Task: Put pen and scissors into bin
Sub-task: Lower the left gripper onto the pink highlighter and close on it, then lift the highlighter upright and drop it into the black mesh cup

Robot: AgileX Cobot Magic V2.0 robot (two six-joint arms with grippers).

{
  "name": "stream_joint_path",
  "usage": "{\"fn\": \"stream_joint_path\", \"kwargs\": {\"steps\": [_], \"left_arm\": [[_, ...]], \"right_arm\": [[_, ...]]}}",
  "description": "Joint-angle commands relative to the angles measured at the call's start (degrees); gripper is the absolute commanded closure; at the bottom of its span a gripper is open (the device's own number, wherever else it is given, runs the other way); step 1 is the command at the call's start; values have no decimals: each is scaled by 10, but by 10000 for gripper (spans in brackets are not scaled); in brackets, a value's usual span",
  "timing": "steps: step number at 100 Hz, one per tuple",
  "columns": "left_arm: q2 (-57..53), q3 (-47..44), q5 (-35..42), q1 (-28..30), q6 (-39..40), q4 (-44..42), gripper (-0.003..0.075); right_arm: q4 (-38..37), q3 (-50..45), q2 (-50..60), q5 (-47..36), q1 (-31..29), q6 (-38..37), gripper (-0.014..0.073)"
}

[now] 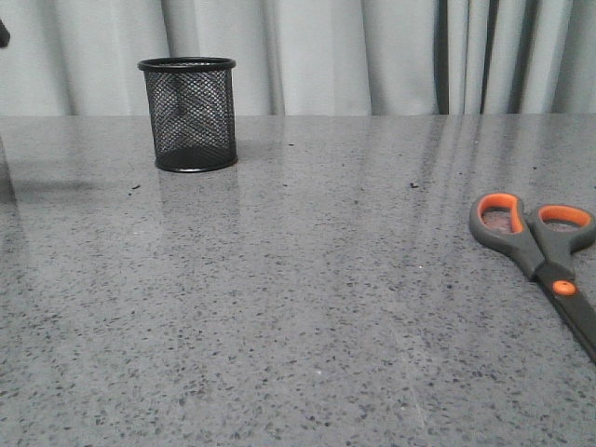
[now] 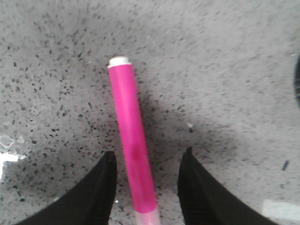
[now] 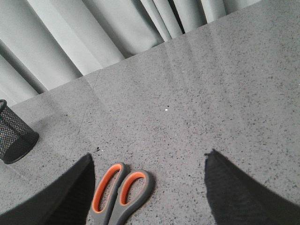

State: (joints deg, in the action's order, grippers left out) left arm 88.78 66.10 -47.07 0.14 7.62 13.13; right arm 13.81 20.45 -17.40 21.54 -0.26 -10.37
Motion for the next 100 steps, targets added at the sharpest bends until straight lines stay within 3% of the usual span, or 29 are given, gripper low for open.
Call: {"fn": "stream_joint_path", "kwargs": {"steps": [1, 35, 45, 55, 64, 78, 84, 100], "left_arm": [[0, 19, 11, 1, 6, 0, 446], [56, 19, 9, 1, 6, -1, 465], [69, 19, -1, 1, 2, 0, 564], [70, 19, 23, 1, -25, 16, 739], [50, 20, 95, 1, -76, 95, 739], [3, 36, 238, -14, -260, 294, 738], [-11, 53, 283, -32, -381, 415, 738], [-9, 121, 279, -91, -764, 747, 738]], "right_arm": [[0, 22, -8, -37, -1, 1, 141], [4, 22, -8, -37, -1, 1, 141], [15, 22, -8, -38, -1, 1, 141], [21, 22, -8, -38, -1, 1, 141], [21, 22, -8, -38, -1, 1, 141], [21, 22, -8, -38, -1, 1, 141], [21, 22, -8, -38, -1, 1, 141], [21, 22, -8, -47, -1, 1, 142]]}}
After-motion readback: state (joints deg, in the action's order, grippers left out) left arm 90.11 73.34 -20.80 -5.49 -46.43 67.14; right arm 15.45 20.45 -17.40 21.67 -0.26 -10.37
